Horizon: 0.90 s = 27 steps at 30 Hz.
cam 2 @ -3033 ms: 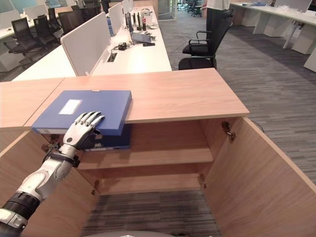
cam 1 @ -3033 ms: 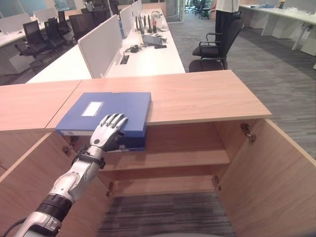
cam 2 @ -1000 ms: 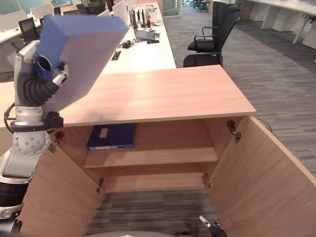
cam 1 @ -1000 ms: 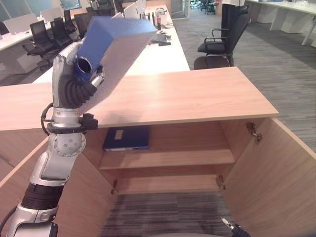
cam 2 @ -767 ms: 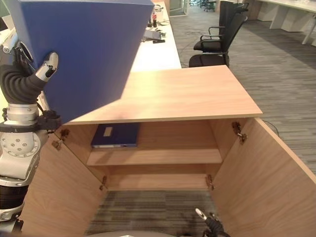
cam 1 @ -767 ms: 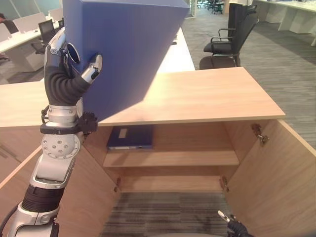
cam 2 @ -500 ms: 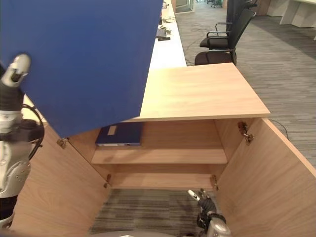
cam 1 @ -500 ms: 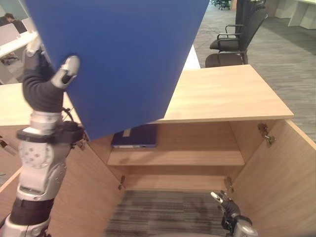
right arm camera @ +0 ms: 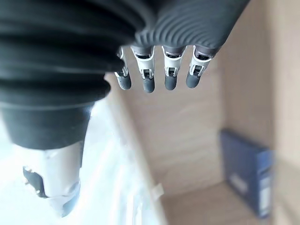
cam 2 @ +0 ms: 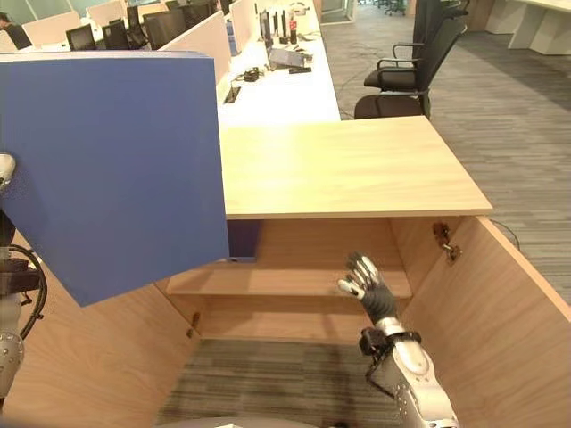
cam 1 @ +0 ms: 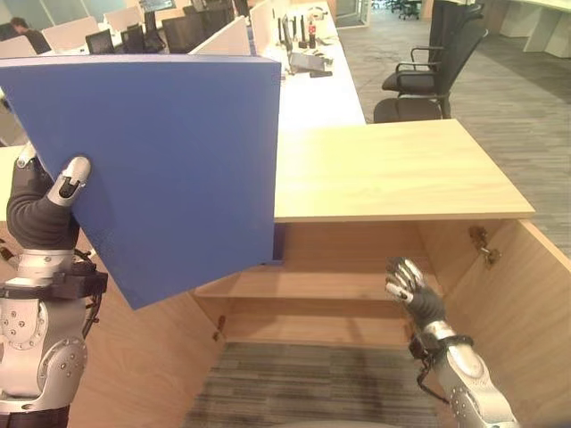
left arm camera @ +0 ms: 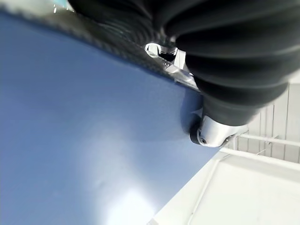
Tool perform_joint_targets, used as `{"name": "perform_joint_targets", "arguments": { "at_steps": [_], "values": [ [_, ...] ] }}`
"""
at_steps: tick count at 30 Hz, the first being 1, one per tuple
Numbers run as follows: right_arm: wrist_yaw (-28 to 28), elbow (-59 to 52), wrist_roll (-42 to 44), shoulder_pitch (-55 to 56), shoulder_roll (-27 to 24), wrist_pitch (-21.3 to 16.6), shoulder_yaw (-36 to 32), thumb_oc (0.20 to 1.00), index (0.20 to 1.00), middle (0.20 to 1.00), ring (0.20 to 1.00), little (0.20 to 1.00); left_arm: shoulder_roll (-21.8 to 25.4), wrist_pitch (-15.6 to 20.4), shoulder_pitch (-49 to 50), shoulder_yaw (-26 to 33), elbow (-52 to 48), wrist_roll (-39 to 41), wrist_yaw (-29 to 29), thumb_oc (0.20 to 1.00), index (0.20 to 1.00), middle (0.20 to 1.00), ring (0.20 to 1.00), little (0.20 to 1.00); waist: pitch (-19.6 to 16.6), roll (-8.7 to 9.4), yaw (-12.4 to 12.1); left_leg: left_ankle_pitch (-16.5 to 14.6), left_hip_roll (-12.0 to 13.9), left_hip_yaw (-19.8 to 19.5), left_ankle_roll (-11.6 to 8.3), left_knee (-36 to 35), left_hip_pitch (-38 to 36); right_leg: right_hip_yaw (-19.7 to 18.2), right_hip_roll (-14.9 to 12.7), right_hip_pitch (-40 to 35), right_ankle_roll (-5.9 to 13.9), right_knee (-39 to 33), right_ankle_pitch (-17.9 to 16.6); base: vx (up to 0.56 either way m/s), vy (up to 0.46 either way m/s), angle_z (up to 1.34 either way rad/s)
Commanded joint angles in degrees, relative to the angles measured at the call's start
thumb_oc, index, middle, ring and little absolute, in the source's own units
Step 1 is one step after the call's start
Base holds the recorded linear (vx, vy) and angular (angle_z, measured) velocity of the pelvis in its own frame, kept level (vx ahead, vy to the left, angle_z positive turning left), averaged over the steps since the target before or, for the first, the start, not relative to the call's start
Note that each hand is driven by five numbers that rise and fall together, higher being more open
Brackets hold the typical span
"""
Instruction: Put the empty folder in the office cabinet
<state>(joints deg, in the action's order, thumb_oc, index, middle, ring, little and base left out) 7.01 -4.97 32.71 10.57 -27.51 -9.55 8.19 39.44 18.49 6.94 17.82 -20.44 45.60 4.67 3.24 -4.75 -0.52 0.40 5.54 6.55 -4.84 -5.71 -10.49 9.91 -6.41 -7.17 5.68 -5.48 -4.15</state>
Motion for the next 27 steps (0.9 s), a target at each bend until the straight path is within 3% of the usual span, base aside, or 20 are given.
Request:
{"name": "perform_joint_targets", "arguments": {
  "at_steps": [1, 6, 24, 27],
  "values": [
    [2.86, -1.62, 3.98, -5.34, -0.02, -1.38, -0.35, 1.0, 1.0, 1.0, 1.0, 1.0, 2.94, 1.81, -4.63, 0.95, -1.06, -0.79, 0.2, 0.2, 0.2, 0.2, 0.2, 0.2, 1.35, 3.49, 0.76, -1.69, -1.68, -1.09, 0.48, 0.71, -0.62, -1.21, -0.36, -5.47, 1.32, 1.48, 7.35, 0.0, 0.0, 0.0],
    [6.08, -7.87, 7.52, -6.71, -2.42, 0.76, 2.82, 1.0, 1.0, 1.0, 1.0, 1.0, 2.69, -0.07, -4.36, -3.21, -2.19, -1.09, 2.44, 0.2, 0.2, 0.2, 0.2, 0.2, 1.42, 3.82, 1.04, -1.63, -1.5, -0.8, 0.53, 0.71, -0.41, -1.39, -0.37, -5.24, 1.32, 1.57, 7.25, 0.0, 0.0, 0.0],
    [6.77, -5.84, 9.2, -14.36, 1.01, 3.02, 16.13, 1.0, 1.0, 1.0, 1.0, 1.0, 3.15, -3.63, -11.21, -17.67, -4.68, -0.12, 6.39, 0.2, 0.2, 0.2, 0.2, 0.2, 1.87, 3.97, 1.66, -1.55, -1.42, -0.24, 0.6, 0.71, -0.33, -2.19, -0.38, -4.56, 1.32, 1.82, 7.03, 0.0, 0.0, -0.02],
    [6.58, -5.74, 10.04, -15.9, 1.63, 3.21, 18.22, 1.0, 1.0, 1.0, 1.0, 1.0, 3.37, -4.39, -14.5, -22.16, -4.14, 0.15, 6.84, 0.2, 0.2, 0.2, 0.2, 0.2, 1.95, 3.86, 2.04, -2.2, -1.47, -0.13, 0.55, 0.71, -0.82, -2.32, -0.43, -4.96, 1.45, 1.72, 7.55, 0.0, 0.0, 0.0]
  ]
}}
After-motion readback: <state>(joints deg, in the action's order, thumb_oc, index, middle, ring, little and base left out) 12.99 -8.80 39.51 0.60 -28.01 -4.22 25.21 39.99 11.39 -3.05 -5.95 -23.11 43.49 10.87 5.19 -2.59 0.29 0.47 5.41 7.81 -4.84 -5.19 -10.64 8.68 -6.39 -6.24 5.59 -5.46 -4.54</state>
